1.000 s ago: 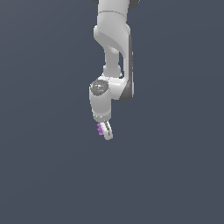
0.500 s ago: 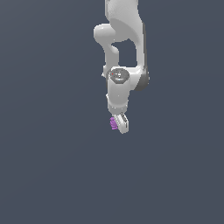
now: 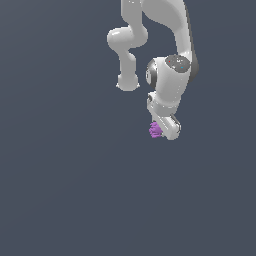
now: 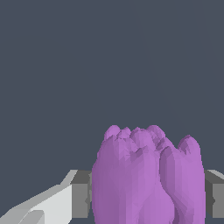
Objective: Pick up the object and move it to a goal position.
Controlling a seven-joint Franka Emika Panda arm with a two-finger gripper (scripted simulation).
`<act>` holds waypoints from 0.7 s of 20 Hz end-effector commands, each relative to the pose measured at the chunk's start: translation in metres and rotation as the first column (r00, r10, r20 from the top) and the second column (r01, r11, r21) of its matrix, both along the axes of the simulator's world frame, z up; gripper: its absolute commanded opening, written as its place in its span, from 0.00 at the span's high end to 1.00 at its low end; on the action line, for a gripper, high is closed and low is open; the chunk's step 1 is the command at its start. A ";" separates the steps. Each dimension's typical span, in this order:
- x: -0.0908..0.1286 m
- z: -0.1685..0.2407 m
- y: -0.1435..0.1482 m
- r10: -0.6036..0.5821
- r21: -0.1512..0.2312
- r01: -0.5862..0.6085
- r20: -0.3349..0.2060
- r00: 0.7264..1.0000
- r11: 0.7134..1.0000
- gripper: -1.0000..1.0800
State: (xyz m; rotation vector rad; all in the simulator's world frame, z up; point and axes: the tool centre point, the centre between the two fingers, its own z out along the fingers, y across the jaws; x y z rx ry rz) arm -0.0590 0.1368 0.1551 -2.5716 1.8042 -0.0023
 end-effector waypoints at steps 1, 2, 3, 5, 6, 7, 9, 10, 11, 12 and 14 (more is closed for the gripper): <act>-0.005 0.015 0.027 -0.001 -0.001 0.001 0.000 1.000 1.000 1.00; -0.007 0.020 0.037 -0.001 -0.001 0.001 0.000 1.000 1.000 1.00; -0.008 0.025 0.046 -0.001 -0.001 0.001 0.000 1.000 1.000 1.00; -0.011 0.035 0.063 -0.001 -0.001 0.001 0.000 1.000 1.000 1.00; -0.012 0.039 0.071 -0.001 -0.001 0.001 0.000 1.000 1.000 1.00; -0.012 0.043 0.078 -0.001 -0.001 0.001 0.000 1.000 1.000 1.00; -0.014 0.050 0.092 -0.001 0.000 0.001 -0.001 1.000 1.000 1.00; -0.014 0.053 0.097 -0.001 0.000 0.001 -0.001 1.000 1.000 1.00; -0.015 0.056 0.102 -0.001 0.000 0.001 -0.001 1.000 1.000 1.00; -0.015 0.058 0.106 -0.001 0.000 0.001 -0.001 1.000 1.000 1.00; -0.016 0.061 0.113 -0.001 0.000 0.001 -0.001 1.000 1.000 1.00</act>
